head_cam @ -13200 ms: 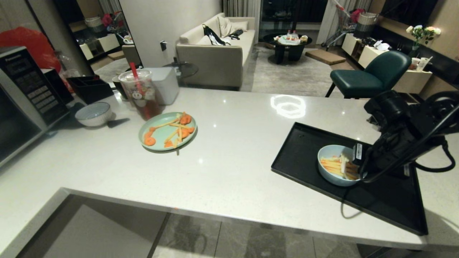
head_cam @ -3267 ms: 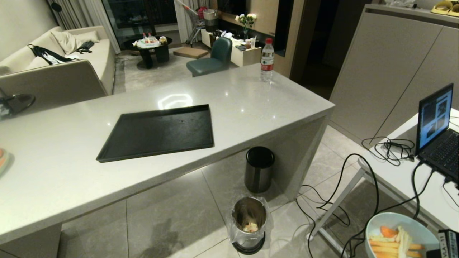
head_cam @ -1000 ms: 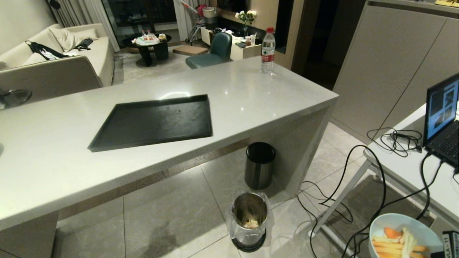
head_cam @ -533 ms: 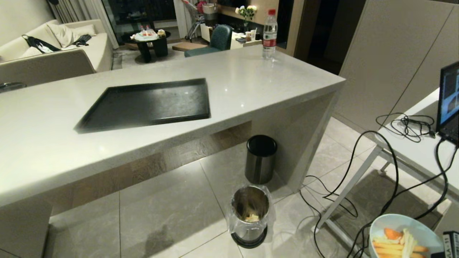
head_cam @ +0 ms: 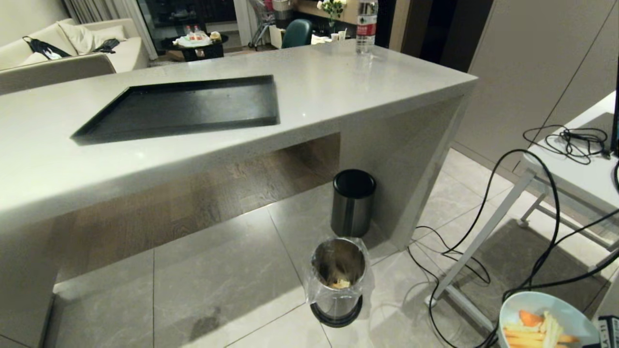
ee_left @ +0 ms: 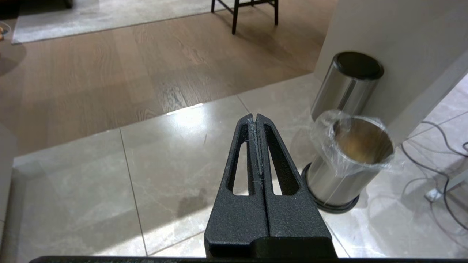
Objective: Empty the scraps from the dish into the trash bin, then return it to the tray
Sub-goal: Move the bowl over the trash can
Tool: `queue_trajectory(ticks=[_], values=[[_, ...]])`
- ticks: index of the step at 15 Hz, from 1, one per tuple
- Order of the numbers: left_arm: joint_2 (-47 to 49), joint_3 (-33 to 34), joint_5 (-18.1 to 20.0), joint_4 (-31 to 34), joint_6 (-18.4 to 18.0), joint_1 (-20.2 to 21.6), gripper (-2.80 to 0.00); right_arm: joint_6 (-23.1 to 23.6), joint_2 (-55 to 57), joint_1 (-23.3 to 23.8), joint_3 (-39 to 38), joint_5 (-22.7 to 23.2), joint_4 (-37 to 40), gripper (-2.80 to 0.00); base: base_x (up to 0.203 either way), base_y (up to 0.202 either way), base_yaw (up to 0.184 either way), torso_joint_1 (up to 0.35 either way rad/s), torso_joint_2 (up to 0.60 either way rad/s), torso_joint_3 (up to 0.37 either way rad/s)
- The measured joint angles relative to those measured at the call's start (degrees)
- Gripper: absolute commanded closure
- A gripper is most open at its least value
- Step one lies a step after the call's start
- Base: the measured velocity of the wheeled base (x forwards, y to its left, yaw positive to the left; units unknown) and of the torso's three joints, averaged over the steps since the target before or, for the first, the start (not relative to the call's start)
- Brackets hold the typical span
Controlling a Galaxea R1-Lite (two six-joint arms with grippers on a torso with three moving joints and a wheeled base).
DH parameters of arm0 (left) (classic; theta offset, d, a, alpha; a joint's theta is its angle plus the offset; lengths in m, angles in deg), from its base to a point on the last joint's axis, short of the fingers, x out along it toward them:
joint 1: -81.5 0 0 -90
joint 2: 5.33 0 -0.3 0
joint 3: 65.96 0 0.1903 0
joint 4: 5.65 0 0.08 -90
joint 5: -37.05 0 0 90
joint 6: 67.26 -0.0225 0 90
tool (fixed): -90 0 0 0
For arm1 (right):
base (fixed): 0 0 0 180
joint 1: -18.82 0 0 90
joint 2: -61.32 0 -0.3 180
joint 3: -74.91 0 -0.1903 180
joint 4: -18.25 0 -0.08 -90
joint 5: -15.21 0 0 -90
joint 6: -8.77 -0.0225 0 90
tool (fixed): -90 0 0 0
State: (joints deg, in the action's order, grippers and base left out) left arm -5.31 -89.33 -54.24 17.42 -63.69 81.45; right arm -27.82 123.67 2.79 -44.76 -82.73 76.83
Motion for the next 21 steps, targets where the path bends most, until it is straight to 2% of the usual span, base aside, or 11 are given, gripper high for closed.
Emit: queue_trajectory(ticks=[6,21], values=[[0.0,0.0,0.0,0.1,0.0,0.0,0.00,0.1,-0.1,0.1,-0.1,0.1,0.0,0.00,0.000,0.000,0.000,0.006,0.38,0.404],[0.0,0.0,0.0,0.0,0.0,0.0,0.00,0.1,-0.1,0.1,-1.3,0.0,-0.2,0.00,0.000,0.000,0.000,0.000,0.00,0.000]])
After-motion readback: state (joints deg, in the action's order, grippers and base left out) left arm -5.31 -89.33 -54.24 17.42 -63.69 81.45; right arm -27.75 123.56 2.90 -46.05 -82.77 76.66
